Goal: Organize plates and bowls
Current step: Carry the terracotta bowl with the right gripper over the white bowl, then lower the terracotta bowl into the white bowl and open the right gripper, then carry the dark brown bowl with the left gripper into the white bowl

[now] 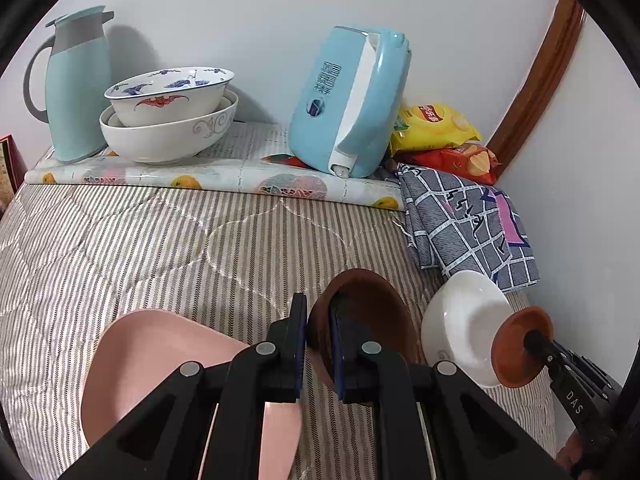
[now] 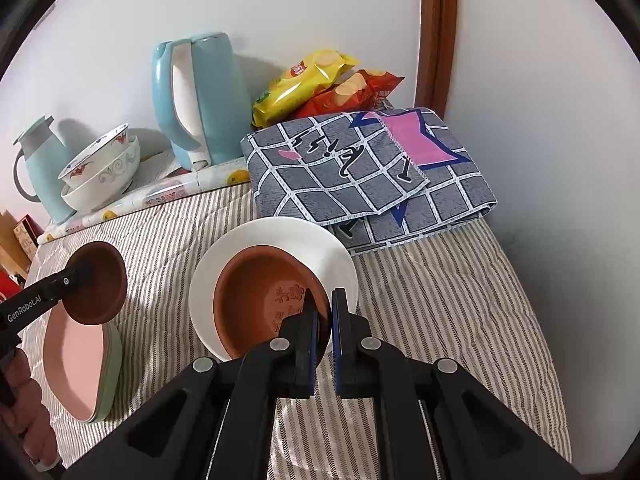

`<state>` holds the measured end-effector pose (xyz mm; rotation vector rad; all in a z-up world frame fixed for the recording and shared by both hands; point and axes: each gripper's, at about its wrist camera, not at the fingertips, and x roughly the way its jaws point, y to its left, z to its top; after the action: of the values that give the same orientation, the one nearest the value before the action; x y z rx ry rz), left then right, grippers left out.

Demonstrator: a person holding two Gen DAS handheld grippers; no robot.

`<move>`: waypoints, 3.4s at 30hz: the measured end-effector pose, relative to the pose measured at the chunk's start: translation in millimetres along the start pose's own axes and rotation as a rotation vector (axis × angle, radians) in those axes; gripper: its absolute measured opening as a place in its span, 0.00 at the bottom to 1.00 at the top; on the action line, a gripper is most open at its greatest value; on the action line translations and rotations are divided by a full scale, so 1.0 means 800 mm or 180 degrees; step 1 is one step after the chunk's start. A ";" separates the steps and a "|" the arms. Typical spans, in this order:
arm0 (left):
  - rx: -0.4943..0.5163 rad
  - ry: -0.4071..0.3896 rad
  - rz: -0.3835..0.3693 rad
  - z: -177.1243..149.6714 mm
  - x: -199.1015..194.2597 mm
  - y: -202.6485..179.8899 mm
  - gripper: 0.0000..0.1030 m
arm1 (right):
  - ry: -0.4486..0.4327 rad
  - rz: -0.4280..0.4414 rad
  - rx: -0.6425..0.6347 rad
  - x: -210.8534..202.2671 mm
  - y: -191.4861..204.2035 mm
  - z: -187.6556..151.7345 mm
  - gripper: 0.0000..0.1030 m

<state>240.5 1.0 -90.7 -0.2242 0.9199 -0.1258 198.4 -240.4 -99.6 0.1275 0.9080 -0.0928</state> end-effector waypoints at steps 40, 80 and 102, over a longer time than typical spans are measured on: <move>0.0035 0.0130 0.0014 0.010 0.042 0.000 0.11 | 0.0374 -0.0008 -0.0192 0.086 0.030 0.012 0.06; 0.0181 0.0092 -0.0050 0.007 0.026 -0.047 0.11 | 0.0232 -0.0039 -0.0286 0.051 0.007 0.019 0.14; 0.0337 0.0059 -0.0129 -0.002 0.010 -0.139 0.11 | 0.0029 -0.0005 0.0011 -0.010 -0.097 0.002 0.15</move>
<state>242.9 -108.8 -70.1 -0.1436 0.9247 -0.2139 184.3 -316.7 -98.3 0.1307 0.9171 -0.0953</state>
